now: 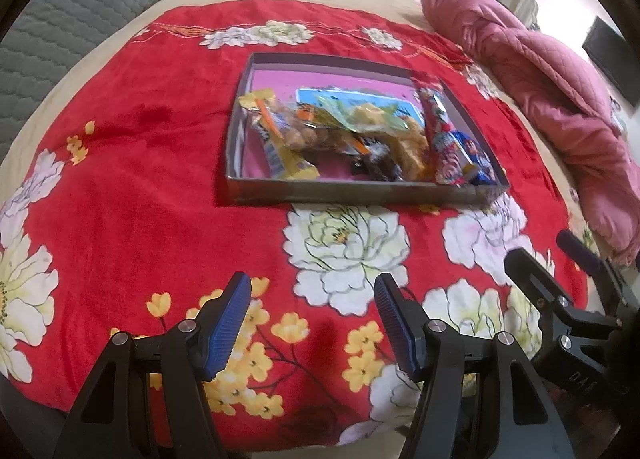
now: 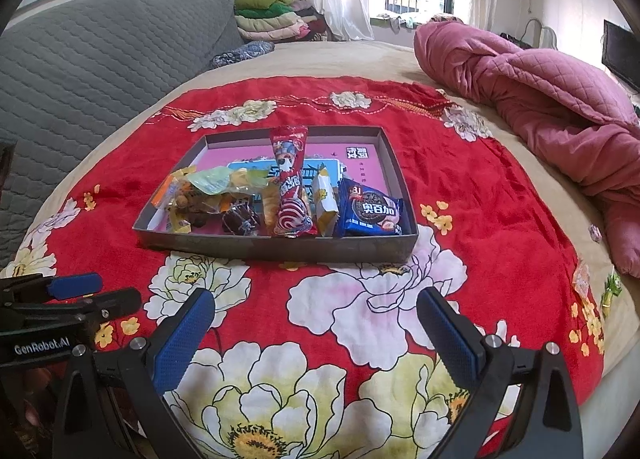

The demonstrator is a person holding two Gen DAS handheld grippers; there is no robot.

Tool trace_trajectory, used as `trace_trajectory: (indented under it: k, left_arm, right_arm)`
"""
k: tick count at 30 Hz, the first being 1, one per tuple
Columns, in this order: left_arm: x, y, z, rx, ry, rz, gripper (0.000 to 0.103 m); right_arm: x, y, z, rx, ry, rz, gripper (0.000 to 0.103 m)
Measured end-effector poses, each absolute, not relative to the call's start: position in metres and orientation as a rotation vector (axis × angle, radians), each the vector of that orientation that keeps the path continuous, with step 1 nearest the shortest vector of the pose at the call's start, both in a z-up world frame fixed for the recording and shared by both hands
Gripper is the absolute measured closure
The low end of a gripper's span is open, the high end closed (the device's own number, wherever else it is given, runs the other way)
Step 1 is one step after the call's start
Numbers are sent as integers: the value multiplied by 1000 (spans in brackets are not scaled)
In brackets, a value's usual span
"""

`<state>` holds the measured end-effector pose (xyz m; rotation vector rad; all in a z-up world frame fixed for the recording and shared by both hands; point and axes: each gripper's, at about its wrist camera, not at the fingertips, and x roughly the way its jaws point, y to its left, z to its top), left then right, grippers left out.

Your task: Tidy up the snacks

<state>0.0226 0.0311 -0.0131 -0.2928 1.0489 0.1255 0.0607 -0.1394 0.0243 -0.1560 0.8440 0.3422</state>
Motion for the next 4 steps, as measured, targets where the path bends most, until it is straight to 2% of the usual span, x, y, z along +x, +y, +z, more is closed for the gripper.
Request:
trace_trajectory:
  k: [4]
  left_arm:
    - [30,57,-11,-320,1018,181,37]
  right_arm:
    - [73,-149,19,-98,872,322,1]
